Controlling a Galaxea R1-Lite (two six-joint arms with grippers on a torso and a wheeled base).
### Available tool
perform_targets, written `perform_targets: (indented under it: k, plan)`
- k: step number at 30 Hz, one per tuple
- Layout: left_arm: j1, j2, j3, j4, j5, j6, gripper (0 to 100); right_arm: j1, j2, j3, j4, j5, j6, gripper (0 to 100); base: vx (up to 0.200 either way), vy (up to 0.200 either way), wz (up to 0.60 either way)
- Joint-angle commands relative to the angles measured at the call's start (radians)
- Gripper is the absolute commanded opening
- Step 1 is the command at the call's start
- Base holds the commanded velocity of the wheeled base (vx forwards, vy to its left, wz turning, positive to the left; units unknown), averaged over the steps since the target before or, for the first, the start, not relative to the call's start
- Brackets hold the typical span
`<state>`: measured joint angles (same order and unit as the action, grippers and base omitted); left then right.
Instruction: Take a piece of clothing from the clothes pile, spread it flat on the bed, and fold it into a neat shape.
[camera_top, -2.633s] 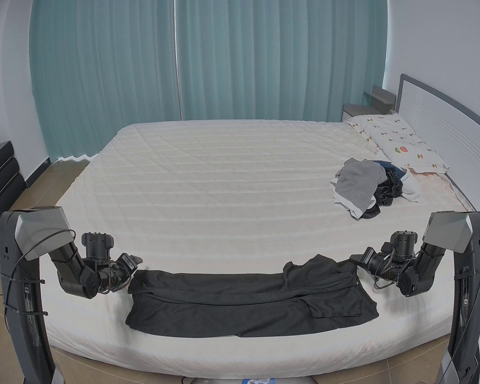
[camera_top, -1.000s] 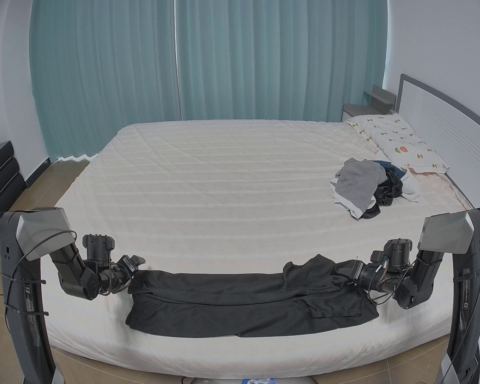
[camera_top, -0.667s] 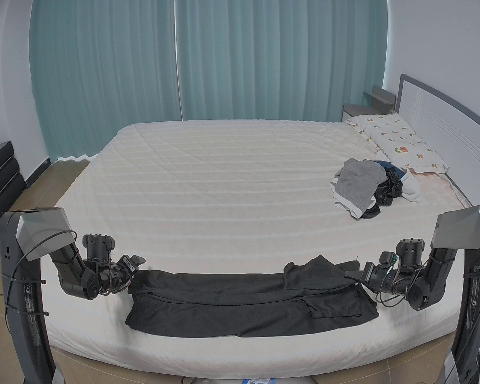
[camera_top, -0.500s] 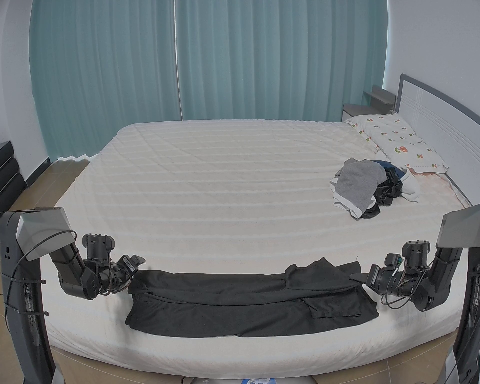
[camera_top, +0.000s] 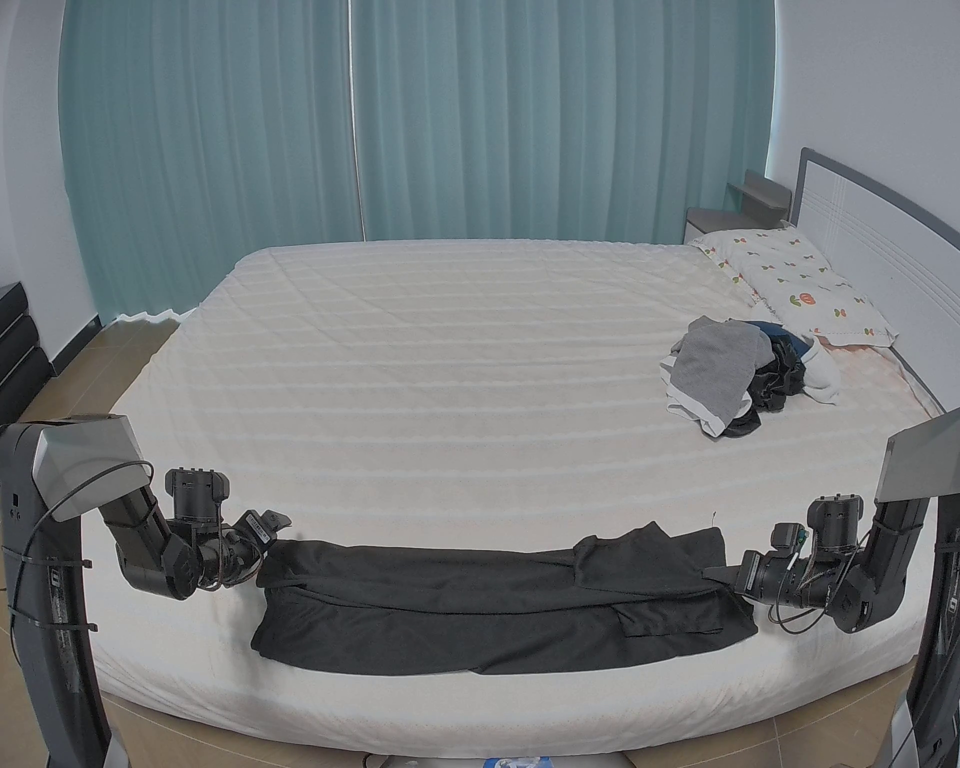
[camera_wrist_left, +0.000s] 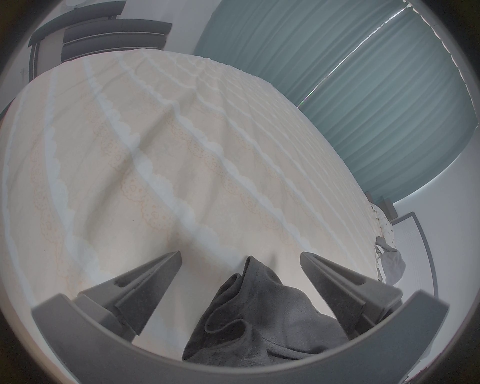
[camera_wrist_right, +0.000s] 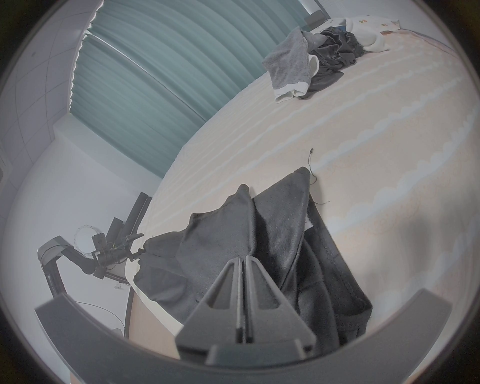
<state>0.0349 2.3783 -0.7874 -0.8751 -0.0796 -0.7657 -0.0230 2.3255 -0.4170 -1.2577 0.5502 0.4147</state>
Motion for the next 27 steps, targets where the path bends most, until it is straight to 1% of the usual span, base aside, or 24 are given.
perform_targets:
  k: [1,6,9,10,12,13,14,16,17,19,21,25,27]
  plan:
    - [0.0,-0.001,-0.001,-0.001,0.0,-0.001,100,0.0,0.014,-0.005,-0.002,-0.006,0.003,100,0.0,0.0,0.0]
    - [0.003,-0.025,0.005,0.002,-0.002,-0.006,100,-0.006,-0.032,-0.002,-0.025,-0.012,0.026,100,0.0,0.0,0.0]
    - [0.005,-0.071,0.027,0.01,0.0,-0.006,100,0.002,-0.084,0.004,-0.034,-0.047,0.049,100,0.0,0.0,0.0]
    - [0.008,-0.126,0.053,0.004,0.001,-0.004,100,0.014,-0.13,0.001,-0.029,-0.081,0.073,100,0.0,0.0,0.0]
    - [0.01,-0.209,0.08,0.004,0.02,-0.006,100,0.035,-0.172,-0.009,-0.022,-0.105,0.113,100,0.0,0.0,0.0]
    - [0.01,-0.209,0.08,0.004,0.02,-0.006,100,0.035,-0.172,-0.009,-0.022,-0.105,0.113,100,0.0,0.0,0.0]
    - [0.007,-0.278,0.111,0.011,0.024,-0.006,100,0.058,-0.19,-0.011,-0.02,-0.111,0.145,100,0.0,0.0,0.0]
    - [-0.003,-0.307,0.132,0.015,0.023,-0.001,100,0.074,-0.195,-0.019,-0.02,-0.122,0.154,100,0.0,0.0,0.0]
    - [-0.036,-0.321,0.145,0.027,0.03,0.003,100,0.089,-0.19,-0.032,-0.02,-0.145,0.156,100,0.0,0.0,0.0]
    - [-0.07,-0.326,0.162,0.065,0.04,0.002,100,0.103,-0.184,-0.062,-0.019,-0.181,0.159,100,0.0,0.0,0.0]
    - [-0.087,-0.326,0.191,0.094,0.06,0.0,100,0.112,-0.184,-0.075,-0.019,-0.191,0.162,100,0.0,0.0,0.0]
    - [-0.115,-0.314,0.26,0.094,0.084,-0.015,100,0.147,-0.215,-0.028,-0.02,-0.219,0.162,100,0.0,0.0,0.0]
    - [-0.132,-0.298,0.284,0.093,0.095,-0.038,100,0.169,-0.235,0.011,-0.02,-0.265,0.162,100,0.0,0.0,0.0]
